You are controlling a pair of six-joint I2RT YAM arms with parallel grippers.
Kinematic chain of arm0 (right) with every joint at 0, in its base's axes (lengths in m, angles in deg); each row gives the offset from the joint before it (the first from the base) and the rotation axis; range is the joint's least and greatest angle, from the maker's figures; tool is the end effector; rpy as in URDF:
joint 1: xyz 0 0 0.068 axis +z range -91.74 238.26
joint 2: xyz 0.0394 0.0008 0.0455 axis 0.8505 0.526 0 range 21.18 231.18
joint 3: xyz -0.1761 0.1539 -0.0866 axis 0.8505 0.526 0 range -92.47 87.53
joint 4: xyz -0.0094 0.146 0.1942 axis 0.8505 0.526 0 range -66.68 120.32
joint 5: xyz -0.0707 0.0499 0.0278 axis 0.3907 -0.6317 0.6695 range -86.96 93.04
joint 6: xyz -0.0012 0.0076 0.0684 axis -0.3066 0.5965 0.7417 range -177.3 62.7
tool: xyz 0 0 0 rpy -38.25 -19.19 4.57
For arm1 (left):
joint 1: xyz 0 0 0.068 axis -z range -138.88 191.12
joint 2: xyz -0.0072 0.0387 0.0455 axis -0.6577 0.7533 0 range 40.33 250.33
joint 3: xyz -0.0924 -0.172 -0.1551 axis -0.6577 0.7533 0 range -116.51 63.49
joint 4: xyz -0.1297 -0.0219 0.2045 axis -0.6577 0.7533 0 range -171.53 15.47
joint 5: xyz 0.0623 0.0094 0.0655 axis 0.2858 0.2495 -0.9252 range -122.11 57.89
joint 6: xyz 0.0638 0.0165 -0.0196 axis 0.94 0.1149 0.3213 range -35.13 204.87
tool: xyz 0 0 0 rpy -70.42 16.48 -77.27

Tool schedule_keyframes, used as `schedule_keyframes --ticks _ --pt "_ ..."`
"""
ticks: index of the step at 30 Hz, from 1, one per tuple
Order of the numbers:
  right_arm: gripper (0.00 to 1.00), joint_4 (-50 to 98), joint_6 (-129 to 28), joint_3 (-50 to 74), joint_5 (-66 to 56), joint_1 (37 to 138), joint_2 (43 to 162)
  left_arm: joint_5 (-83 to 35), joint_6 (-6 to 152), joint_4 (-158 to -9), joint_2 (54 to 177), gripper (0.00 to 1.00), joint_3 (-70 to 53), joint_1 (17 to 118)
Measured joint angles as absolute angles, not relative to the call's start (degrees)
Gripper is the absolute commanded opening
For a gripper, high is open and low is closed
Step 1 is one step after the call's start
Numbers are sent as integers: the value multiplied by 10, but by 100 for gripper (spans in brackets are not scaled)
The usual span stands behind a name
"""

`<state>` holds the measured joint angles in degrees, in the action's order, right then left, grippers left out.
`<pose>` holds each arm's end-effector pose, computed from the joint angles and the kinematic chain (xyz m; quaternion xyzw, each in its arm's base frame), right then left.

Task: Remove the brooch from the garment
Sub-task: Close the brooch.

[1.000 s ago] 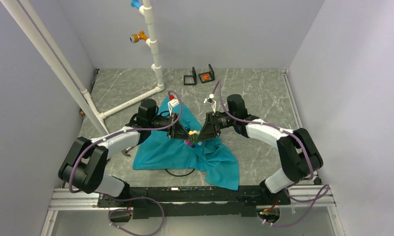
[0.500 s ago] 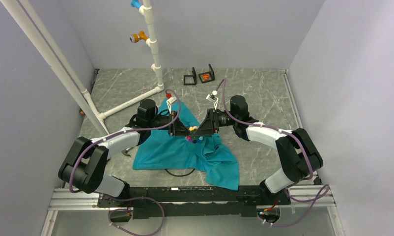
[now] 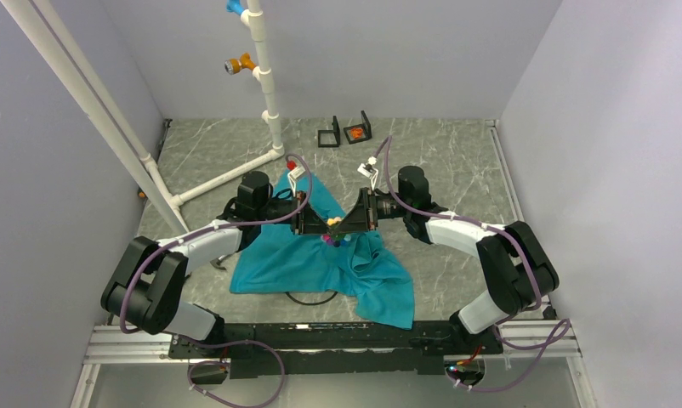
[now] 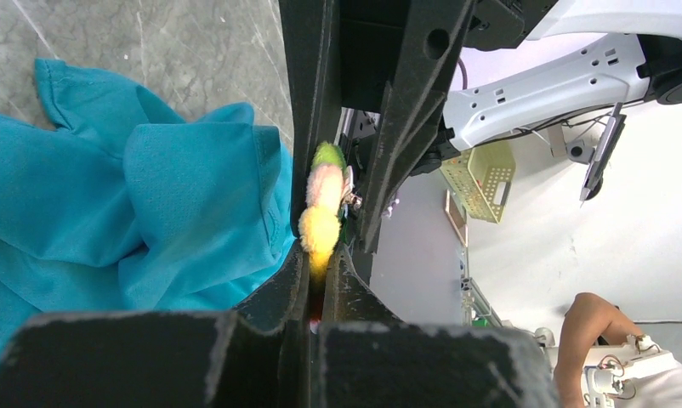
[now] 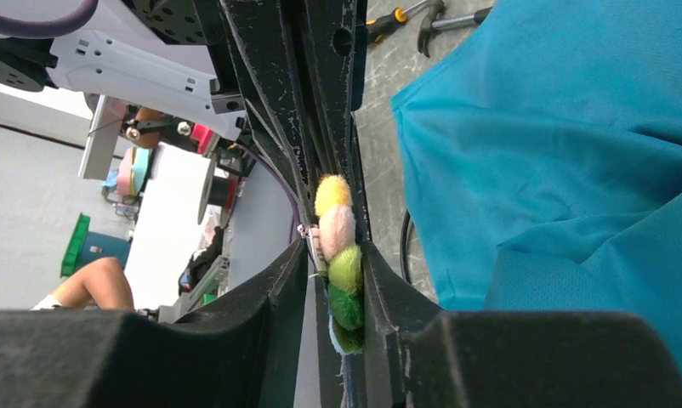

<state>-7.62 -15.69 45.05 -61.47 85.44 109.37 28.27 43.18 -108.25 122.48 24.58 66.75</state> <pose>0.2505 0.1851 0.2087 -0.2390 0.7055 0.6404 0.1872 0.2405 -0.1689 0.2114 0.2012 0.7278 -0.6220 0.2070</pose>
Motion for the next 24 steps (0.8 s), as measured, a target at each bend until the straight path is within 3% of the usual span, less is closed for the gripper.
schedule_keyframes --ticks 13,24 --pt "15 -67 -164 452 -610 853 1095 281 432 -1082 1225 0 246 667" --pt "17 -110 -137 468 -613 849 1096 281 432 -1083 1225 0 246 664"
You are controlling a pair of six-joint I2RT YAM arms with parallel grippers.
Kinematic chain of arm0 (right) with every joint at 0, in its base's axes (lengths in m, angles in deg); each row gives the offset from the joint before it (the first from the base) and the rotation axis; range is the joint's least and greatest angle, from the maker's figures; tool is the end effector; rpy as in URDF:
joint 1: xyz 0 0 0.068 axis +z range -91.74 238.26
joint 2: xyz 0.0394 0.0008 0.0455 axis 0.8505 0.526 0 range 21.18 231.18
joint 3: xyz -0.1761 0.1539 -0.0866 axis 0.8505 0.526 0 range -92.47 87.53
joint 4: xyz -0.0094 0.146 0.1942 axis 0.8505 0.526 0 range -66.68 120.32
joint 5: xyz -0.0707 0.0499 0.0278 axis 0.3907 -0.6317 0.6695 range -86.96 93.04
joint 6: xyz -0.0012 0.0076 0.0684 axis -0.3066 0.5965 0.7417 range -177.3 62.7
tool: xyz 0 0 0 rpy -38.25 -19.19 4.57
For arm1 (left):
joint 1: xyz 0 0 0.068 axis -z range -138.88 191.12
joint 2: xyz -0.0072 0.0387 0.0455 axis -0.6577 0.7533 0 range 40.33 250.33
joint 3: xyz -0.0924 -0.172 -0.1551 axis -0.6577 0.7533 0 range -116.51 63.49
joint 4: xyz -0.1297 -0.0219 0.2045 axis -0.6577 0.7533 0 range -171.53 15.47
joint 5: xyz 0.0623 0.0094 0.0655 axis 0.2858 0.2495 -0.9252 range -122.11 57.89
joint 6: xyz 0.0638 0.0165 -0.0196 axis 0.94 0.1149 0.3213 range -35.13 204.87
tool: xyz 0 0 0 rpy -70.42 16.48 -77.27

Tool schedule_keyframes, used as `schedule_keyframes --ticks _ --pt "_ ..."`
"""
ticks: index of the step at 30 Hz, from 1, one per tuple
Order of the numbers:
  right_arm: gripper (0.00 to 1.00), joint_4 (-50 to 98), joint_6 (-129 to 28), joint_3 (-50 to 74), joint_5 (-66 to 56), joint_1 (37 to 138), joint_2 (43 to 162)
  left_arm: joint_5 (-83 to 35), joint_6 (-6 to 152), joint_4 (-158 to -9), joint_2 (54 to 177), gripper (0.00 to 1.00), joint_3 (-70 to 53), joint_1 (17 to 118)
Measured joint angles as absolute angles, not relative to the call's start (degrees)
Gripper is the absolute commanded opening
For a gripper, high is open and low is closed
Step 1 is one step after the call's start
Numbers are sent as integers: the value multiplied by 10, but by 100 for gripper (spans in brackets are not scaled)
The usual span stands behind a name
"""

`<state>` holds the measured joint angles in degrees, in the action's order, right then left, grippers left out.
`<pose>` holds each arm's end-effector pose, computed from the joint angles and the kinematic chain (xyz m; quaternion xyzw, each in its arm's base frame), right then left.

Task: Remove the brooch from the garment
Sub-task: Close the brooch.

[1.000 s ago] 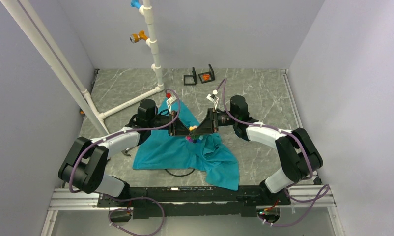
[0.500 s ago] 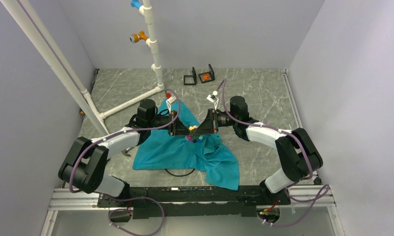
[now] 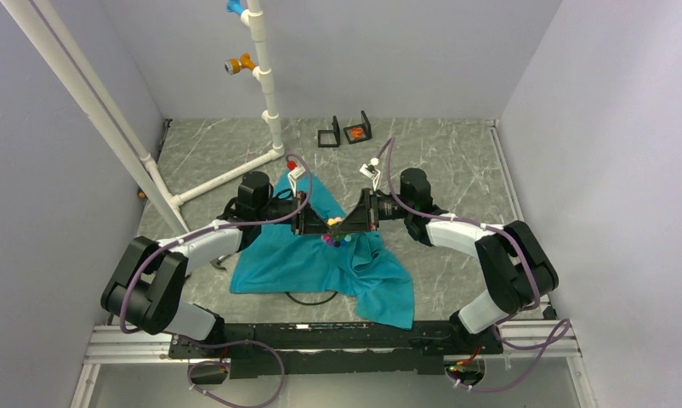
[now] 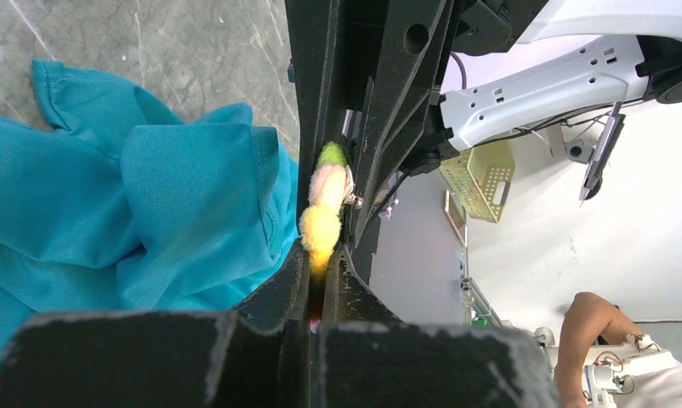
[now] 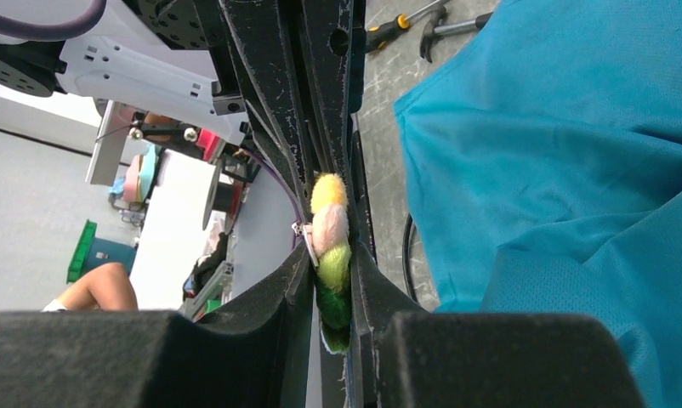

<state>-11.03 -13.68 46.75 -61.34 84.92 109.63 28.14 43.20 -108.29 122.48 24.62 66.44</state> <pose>0.2501 0.1817 0.2044 -0.2290 0.7052 0.6439 0.1889 0.2414 -0.1676 0.2112 0.1987 0.7287 -0.6210 0.2095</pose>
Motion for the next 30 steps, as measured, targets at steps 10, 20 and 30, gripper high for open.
schedule_keyframes --ticks 10,20,30 --pt "24 -122 -127 470 -614 849 1096 281 432 -1086 1225 0 246 664" --pt "26 -122 -127 470 -615 842 1096 280 432 -1085 1225 0 246 657" --pt "33 -117 -132 470 -616 842 1096 280 431 -1083 1225 0 246 657"
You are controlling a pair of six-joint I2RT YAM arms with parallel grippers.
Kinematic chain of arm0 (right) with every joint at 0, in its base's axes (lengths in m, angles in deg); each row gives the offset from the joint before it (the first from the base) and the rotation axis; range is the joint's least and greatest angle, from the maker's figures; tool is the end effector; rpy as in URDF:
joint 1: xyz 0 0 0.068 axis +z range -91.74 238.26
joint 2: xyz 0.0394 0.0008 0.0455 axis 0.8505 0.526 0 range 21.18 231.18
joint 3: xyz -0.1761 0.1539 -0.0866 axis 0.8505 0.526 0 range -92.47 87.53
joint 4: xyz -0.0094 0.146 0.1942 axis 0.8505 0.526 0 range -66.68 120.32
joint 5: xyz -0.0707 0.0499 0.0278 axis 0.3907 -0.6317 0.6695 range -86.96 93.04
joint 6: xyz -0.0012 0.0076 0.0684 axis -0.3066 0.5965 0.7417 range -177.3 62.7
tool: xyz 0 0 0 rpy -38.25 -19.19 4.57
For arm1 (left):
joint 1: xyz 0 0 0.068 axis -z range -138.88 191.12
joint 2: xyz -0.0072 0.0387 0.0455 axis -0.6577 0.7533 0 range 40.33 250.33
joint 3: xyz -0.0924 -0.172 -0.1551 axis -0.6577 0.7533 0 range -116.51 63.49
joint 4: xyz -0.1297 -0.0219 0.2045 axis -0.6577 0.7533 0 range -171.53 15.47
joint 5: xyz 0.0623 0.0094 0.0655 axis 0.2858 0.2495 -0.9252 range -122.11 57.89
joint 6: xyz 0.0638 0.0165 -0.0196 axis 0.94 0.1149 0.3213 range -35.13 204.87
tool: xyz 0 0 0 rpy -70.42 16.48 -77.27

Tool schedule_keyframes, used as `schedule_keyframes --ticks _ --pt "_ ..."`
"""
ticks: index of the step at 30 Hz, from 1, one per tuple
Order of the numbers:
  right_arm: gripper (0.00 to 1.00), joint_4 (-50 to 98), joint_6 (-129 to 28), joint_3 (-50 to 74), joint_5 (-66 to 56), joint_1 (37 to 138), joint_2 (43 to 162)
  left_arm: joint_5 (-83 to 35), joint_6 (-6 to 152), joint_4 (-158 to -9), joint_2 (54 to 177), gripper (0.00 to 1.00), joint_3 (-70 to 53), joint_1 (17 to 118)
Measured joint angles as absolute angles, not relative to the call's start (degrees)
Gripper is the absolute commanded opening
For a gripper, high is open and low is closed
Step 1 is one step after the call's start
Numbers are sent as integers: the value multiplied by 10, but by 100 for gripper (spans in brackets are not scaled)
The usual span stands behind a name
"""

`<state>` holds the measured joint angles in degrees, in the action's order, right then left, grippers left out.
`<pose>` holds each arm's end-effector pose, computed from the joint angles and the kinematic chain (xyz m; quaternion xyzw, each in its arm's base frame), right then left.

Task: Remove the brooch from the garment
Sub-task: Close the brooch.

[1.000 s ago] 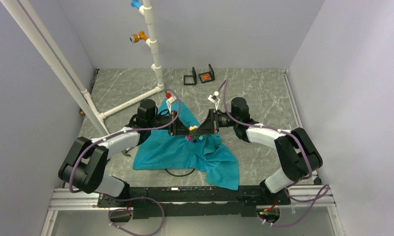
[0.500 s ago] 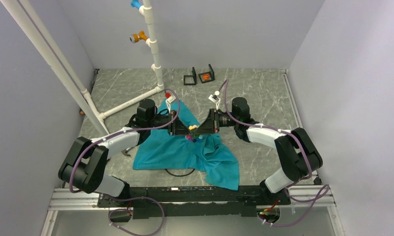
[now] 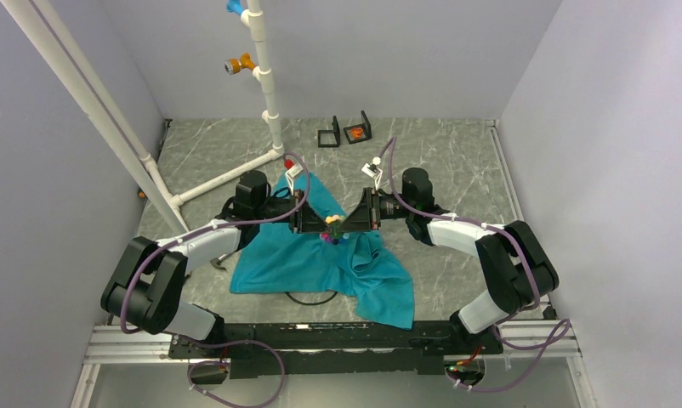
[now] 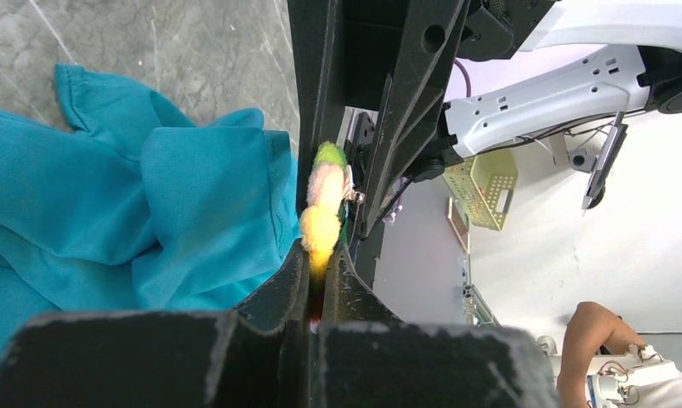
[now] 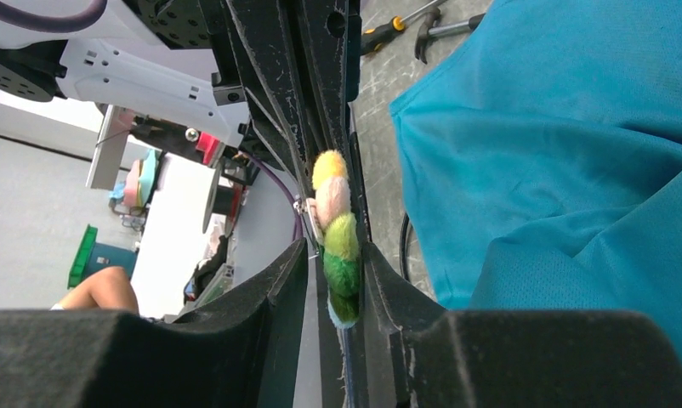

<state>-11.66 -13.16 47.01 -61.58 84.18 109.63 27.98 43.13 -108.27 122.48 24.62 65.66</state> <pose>0.2518 0.1783 0.2041 -0.2240 0.7055 0.6446 0.1911 0.2438 -0.1642 0.2111 0.1924 0.7307 -0.6191 0.2141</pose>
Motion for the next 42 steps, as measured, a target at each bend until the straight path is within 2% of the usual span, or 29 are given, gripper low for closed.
schedule_keyframes --ticks 5,8,12,17,24,26,29,31,42 --pt "41 -115 -131 470 -620 839 1096 280 431 -1083 1225 0 246 652" --pt "42 -116 -131 470 -624 838 1096 280 431 -1083 1225 0 246 652" --pt "33 -116 -131 470 -631 838 1096 280 430 -1083 1225 0 246 652" --pt "28 -115 -132 470 -631 838 1096 284 430 -1087 1225 0 246 652" --pt "0 -114 -139 470 -634 836 1096 295 430 -1094 1225 0 246 652" --pt "0 -110 -145 470 -635 835 1096 296 432 -1093 1225 1 246 652" --pt "0 -104 -153 470 -636 834 1096 296 441 -1084 1225 28 245 652" --pt "0 -101 -156 470 -640 833 1096 295 453 -1073 1225 37 241 651" --pt "0 -97 -162 470 -655 819 1082 297 464 -1057 1216 41 236 619"
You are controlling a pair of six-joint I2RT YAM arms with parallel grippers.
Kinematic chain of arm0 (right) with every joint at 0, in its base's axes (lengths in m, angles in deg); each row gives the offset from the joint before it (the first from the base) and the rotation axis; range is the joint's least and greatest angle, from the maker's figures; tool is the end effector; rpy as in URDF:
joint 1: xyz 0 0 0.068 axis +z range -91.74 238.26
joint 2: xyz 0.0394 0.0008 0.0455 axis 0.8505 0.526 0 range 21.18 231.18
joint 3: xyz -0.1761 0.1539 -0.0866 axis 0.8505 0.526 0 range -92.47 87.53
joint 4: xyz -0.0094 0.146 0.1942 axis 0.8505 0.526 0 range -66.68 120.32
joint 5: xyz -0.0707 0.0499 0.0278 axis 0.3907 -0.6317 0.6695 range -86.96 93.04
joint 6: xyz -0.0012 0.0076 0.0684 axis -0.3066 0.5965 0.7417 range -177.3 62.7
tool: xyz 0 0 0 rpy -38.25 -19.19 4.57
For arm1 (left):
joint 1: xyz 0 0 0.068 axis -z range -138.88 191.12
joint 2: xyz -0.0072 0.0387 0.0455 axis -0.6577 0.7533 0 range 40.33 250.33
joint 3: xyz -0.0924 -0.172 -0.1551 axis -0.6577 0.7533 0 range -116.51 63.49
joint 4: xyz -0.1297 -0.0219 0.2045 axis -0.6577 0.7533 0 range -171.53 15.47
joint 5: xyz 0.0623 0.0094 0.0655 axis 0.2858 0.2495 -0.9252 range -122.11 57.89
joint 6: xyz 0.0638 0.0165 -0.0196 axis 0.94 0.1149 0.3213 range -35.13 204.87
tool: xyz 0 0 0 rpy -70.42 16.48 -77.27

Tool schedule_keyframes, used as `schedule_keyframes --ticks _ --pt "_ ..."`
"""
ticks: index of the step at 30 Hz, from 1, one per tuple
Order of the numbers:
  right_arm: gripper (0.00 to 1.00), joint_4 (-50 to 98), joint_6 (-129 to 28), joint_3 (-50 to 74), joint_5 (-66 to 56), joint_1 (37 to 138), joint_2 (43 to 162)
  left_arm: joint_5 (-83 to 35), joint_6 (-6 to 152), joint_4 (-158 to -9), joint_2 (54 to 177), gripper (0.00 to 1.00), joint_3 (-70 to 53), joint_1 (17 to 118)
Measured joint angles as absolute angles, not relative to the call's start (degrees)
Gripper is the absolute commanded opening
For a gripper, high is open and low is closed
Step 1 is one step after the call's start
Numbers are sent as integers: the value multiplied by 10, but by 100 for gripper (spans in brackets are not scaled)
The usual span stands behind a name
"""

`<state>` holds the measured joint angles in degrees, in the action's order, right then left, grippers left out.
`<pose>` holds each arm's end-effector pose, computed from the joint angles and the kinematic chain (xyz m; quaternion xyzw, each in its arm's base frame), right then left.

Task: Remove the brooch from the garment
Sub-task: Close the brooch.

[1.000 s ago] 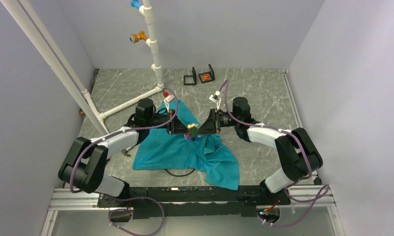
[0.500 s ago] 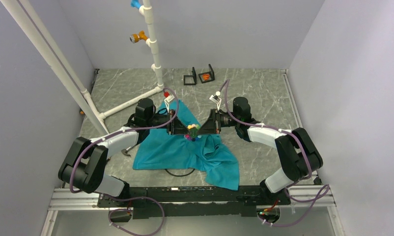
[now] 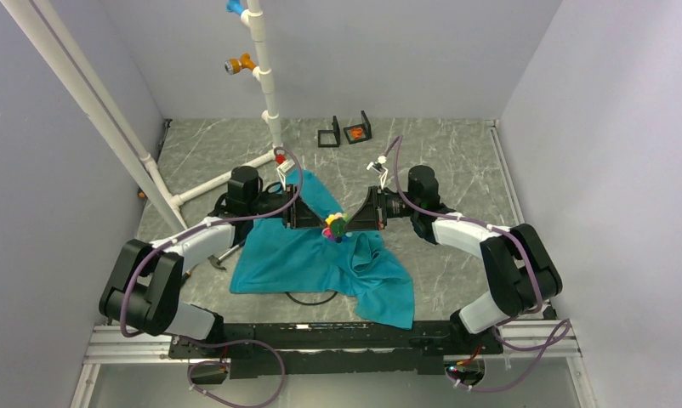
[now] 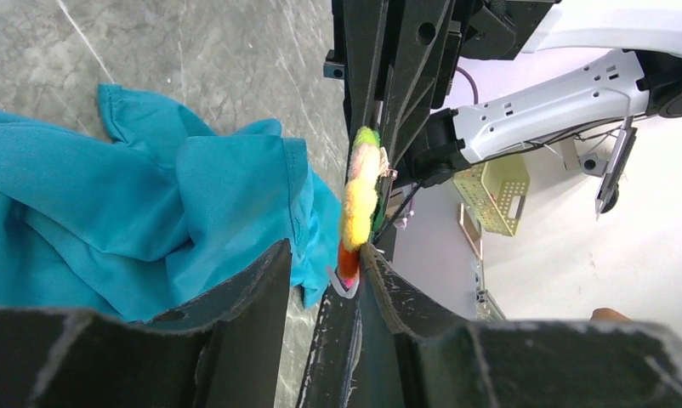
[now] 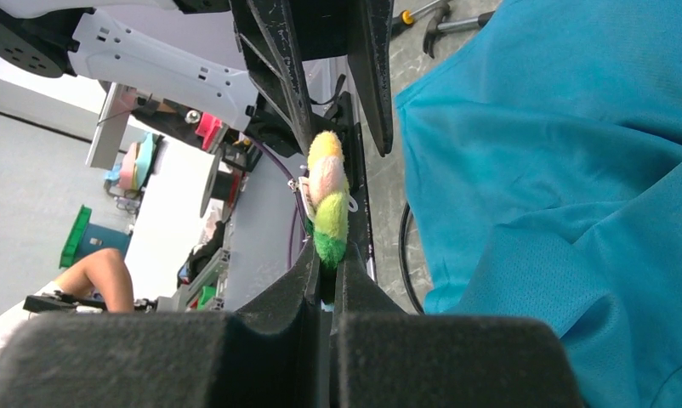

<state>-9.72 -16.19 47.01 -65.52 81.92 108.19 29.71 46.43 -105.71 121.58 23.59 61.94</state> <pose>0.2521 0.1670 0.2088 -0.2464 0.6941 0.6475 0.1955 0.2520 -0.1482 0.2169 0.1957 0.7289 -0.6112 0.2384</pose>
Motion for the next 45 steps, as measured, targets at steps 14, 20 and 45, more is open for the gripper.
schedule_keyframes --ticks 14,20,45 --pt "0 -120 -142 470 -665 819 1082 316 448 -1083 1216 22 230 651" --pt "5 -126 -138 470 -674 819 1082 317 450 -1079 1221 0 220 656" --pt "0 -39 -189 435 -667 804 1081 308 506 -1002 1221 61 188 641"
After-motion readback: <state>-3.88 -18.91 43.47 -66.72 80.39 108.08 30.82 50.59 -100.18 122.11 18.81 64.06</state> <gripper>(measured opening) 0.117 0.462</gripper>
